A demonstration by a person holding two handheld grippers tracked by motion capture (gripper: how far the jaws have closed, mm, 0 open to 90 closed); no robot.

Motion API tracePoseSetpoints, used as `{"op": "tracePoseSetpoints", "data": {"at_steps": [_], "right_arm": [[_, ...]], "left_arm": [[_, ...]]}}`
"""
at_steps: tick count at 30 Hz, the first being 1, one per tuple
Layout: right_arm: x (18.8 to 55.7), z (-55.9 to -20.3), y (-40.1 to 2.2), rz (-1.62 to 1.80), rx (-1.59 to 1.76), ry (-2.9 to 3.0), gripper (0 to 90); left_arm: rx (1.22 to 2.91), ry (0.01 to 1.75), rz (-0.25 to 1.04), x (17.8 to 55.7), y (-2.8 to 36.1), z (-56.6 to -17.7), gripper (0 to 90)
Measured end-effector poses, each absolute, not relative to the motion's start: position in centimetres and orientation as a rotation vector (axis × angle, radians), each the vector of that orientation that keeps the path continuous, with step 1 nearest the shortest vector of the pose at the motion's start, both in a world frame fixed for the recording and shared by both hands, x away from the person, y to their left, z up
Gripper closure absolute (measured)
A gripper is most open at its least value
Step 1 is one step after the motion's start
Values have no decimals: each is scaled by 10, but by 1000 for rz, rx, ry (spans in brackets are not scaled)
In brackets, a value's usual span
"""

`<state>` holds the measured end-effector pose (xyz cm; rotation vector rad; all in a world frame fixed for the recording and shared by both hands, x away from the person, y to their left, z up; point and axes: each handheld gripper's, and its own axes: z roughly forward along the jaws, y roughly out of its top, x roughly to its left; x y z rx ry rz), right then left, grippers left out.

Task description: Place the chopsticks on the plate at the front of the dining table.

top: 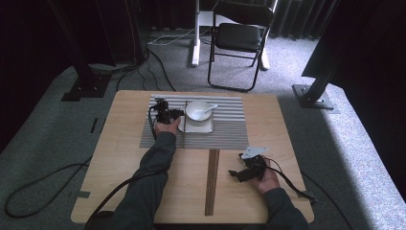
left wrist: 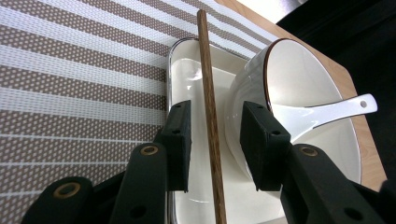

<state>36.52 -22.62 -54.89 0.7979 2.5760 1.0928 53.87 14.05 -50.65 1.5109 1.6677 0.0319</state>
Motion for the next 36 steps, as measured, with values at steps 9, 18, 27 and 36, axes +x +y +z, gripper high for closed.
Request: {"op": "tracePoseSetpoints", "data": {"at_steps": [9,18,27,36], "right_arm": [[365,-549,-226,1093,798,2576,116],[365,-549,-226,1092,797,2576,116],[365,-549,-226,1093,798,2576,116],[365,-549,-226,1093,798,2576,116]], "left_arm": [[1519,1625,51,529,145,-495,597],[1549,1593,79,520,148,-489,582],[1581,1530,86,503,142,-482,569],[1599,1459,97,491,136,-466,551]]}}
